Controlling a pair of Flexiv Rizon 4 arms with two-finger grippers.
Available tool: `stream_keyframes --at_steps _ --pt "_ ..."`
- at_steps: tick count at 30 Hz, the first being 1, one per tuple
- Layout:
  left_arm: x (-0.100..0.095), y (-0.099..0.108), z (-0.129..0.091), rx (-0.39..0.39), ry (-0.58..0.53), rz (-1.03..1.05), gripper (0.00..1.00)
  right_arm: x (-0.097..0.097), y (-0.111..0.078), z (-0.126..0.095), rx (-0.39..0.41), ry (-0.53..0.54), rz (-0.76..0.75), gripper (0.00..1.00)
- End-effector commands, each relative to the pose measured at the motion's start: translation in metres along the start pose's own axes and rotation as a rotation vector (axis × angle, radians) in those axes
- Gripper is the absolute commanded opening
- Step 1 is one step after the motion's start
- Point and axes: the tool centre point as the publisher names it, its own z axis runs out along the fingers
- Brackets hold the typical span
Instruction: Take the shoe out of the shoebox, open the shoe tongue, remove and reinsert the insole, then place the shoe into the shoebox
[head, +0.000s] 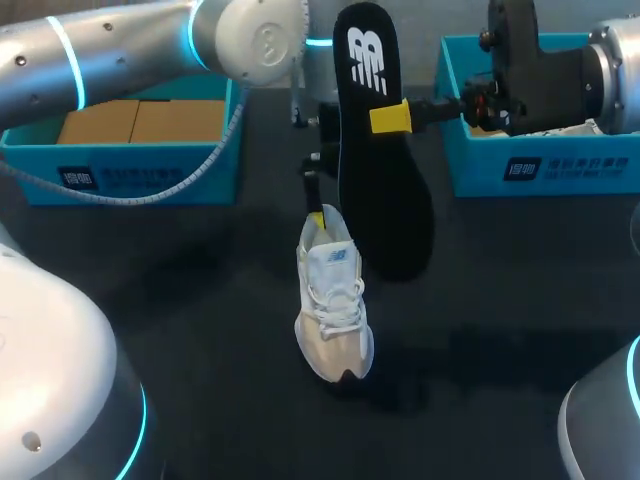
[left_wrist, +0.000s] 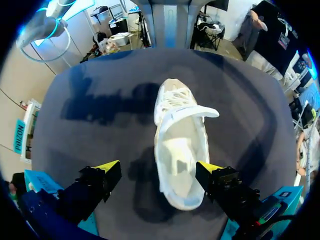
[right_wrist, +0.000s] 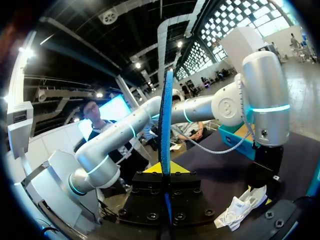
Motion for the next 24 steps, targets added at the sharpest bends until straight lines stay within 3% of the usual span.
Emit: stream_keyframes --at_steps 1,15,24 --pt "0.018 -0.007 -0.018 -0.040 -0.176 0.014 1.00 -0.014 0.010 -0.008 0.020 0.015 0.009 0.00" --pt "0.026 -0.021 -0.068 -0.112 -0.515 0.121 1.00 -0.065 0.034 -0.038 -0.030 0.027 0.284 0.00" --pt "0.032 -0.036 -0.094 -0.163 -0.699 0.191 1.00 -0.097 0.039 -0.059 -0.047 0.008 0.453 0.00"
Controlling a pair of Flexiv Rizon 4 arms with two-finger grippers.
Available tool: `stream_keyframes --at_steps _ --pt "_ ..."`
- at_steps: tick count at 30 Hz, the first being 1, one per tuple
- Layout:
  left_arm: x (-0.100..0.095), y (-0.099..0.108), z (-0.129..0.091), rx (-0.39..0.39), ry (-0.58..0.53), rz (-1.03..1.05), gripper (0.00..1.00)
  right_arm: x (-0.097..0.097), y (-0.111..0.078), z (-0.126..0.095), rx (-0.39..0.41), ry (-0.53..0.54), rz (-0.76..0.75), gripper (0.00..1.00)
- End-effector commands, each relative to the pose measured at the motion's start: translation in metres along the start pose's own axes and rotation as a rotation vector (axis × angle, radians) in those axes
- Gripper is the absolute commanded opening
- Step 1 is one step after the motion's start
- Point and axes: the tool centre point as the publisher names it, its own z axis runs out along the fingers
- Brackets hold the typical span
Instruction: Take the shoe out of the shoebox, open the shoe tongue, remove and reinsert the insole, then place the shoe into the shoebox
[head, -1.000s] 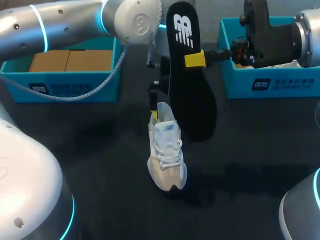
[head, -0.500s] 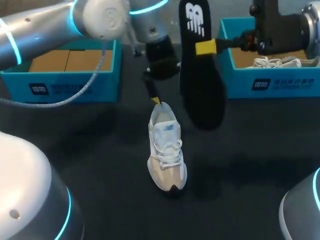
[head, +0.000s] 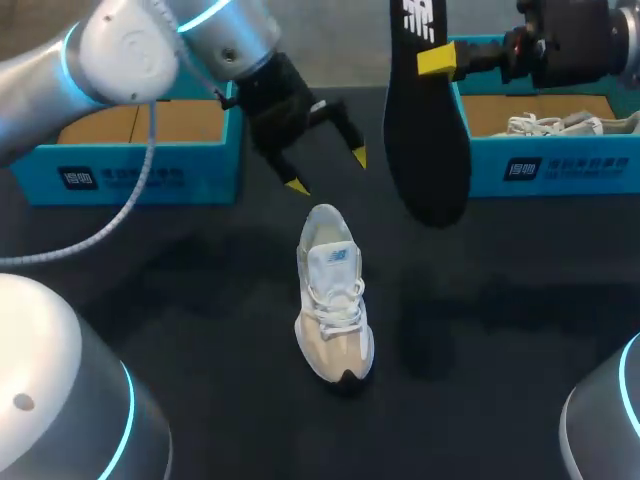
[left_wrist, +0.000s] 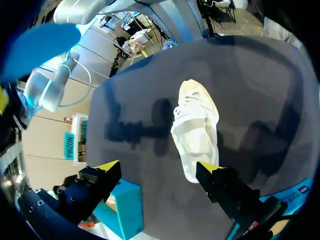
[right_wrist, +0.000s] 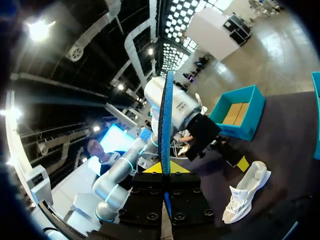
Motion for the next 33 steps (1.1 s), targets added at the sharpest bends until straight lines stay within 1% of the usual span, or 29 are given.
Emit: stream_keyframes --at_steps 1,4,8,13,17,21,25,26,31,33 --pt "0.008 -0.015 -0.013 -0.058 -0.255 0.025 1.00 -0.015 0.007 -0.008 0.008 -0.015 0.054 0.00" --pt "0.006 -0.021 -0.020 -0.087 -0.321 0.063 1.00 -0.025 0.011 -0.017 -0.022 -0.014 0.116 0.00" --pt "0.004 -0.029 -0.029 -0.126 -0.410 0.110 1.00 -0.037 0.015 -0.024 -0.038 -0.022 0.196 0.00" --pt "0.001 -0.035 -0.038 -0.145 -0.493 0.149 1.00 -0.054 0.012 -0.032 -0.047 -0.028 0.312 0.00" --pt "-0.002 -0.040 -0.046 -0.159 -0.584 0.180 1.00 -0.064 0.009 -0.031 -0.049 -0.031 0.384 0.00" --pt "-0.006 -0.045 -0.051 -0.176 -0.645 0.203 1.00 -0.074 0.005 -0.029 -0.055 -0.036 0.436 0.00" --pt "-0.011 -0.050 -0.055 -0.168 -0.709 0.214 1.00 -0.082 -0.001 -0.025 -0.076 -0.031 0.473 0.00" --pt "-0.013 -0.051 -0.056 -0.181 -0.737 0.231 1.00 -0.085 -0.003 -0.025 -0.082 -0.030 0.483 0.00" --pt "-0.019 -0.056 -0.060 -0.187 -0.801 0.258 1.00 -0.096 -0.011 -0.017 -0.103 -0.022 0.539 0.00" --pt "-0.021 -0.057 -0.060 -0.188 -0.808 0.264 1.00 -0.101 -0.017 -0.012 -0.109 -0.014 0.560 0.00"
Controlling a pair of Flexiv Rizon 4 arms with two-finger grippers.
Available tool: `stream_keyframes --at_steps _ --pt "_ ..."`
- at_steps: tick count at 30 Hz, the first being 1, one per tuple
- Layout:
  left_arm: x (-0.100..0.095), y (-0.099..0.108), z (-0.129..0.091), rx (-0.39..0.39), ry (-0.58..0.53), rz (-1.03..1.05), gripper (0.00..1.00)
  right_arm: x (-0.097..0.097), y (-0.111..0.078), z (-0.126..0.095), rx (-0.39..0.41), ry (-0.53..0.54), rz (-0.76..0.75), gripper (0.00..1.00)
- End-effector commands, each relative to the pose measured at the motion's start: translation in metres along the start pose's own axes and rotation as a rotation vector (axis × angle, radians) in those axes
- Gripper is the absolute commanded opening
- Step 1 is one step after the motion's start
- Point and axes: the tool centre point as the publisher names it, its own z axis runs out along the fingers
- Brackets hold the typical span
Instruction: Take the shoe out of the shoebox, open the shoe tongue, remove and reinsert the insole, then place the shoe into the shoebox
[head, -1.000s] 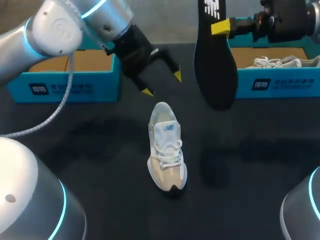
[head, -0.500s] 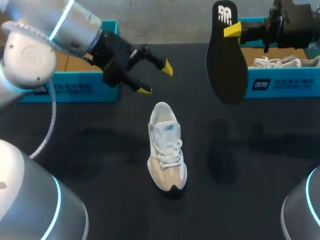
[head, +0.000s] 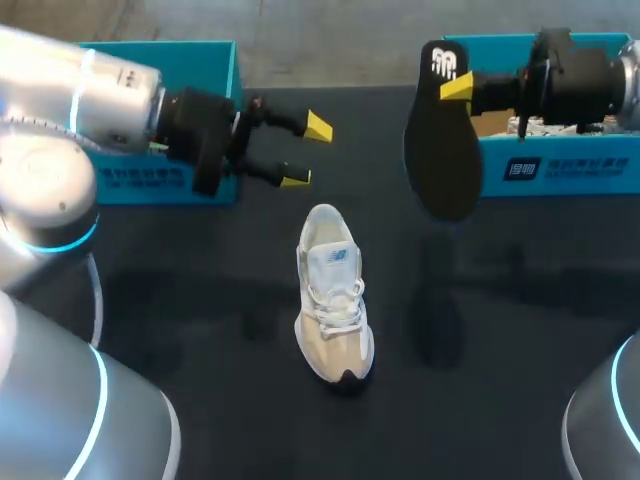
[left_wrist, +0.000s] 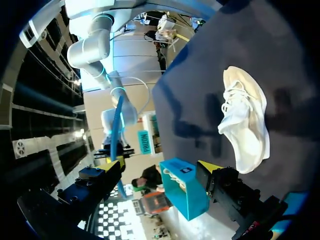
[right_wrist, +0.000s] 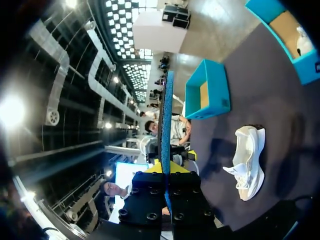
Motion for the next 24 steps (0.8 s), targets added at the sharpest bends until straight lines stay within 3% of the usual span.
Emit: stream_keyframes --at_steps 1,11,24 --pt "0.001 -0.005 0.003 -0.033 -0.142 0.015 1.00 -0.015 -0.007 0.013 -0.014 0.020 0.029 0.00" --pt "-0.018 -0.005 0.006 -0.031 -0.196 0.044 1.00 -0.041 -0.027 0.029 -0.037 0.044 0.109 0.00" --pt "-0.024 -0.006 0.035 -0.026 -0.256 0.055 1.00 -0.049 -0.015 0.059 -0.014 0.032 0.133 0.00"
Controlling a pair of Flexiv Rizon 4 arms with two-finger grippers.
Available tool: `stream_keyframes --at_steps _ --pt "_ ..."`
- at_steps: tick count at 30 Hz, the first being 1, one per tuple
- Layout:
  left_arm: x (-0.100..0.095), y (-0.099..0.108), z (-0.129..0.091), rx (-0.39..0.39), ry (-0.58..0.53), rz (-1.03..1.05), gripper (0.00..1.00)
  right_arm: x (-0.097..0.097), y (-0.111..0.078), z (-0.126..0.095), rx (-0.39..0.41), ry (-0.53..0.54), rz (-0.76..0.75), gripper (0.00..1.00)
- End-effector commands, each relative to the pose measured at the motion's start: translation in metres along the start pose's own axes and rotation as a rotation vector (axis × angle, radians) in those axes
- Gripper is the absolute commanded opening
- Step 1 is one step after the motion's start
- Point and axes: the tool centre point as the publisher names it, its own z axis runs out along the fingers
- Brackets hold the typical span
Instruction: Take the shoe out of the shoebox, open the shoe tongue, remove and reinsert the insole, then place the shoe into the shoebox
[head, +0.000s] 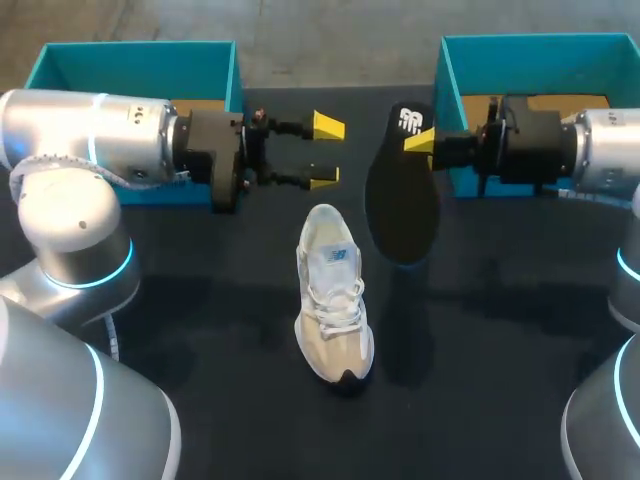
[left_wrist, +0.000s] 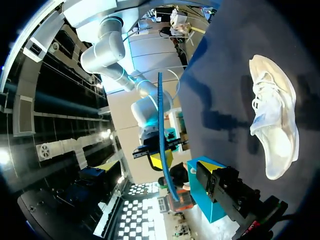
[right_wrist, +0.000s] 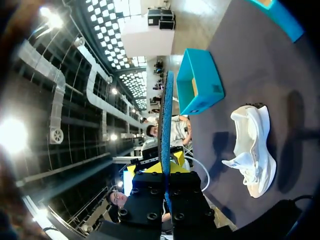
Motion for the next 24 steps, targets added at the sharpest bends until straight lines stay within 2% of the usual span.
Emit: stream_keyframes --at_steps 1,12,18,19,21,22,24 --pt "0.005 0.003 0.014 -0.005 -0.020 0.006 1.00 0.001 0.013 0.016 0.020 -0.009 -0.002 0.00" --pt "0.009 0.001 0.028 -0.030 -0.054 0.001 1.00 0.004 0.033 0.033 0.054 -0.026 -0.011 0.00" --pt "0.013 0.001 0.031 -0.034 -0.063 -0.010 1.00 0.006 0.037 0.036 0.063 -0.036 -0.011 0.00" --pt "0.013 0.001 0.031 -0.036 -0.066 -0.011 0.90 0.006 0.037 0.036 0.064 -0.035 -0.010 0.00" --pt "0.013 0.002 0.031 -0.038 -0.068 -0.010 0.78 0.006 0.037 0.037 0.066 -0.033 -0.010 0.00" --pt "0.013 0.003 0.031 -0.042 -0.067 -0.009 0.65 0.005 0.036 0.037 0.070 -0.034 -0.010 0.00" --pt "0.013 0.003 0.031 -0.044 -0.068 -0.007 0.59 0.005 0.035 0.036 0.071 -0.035 -0.010 0.00"
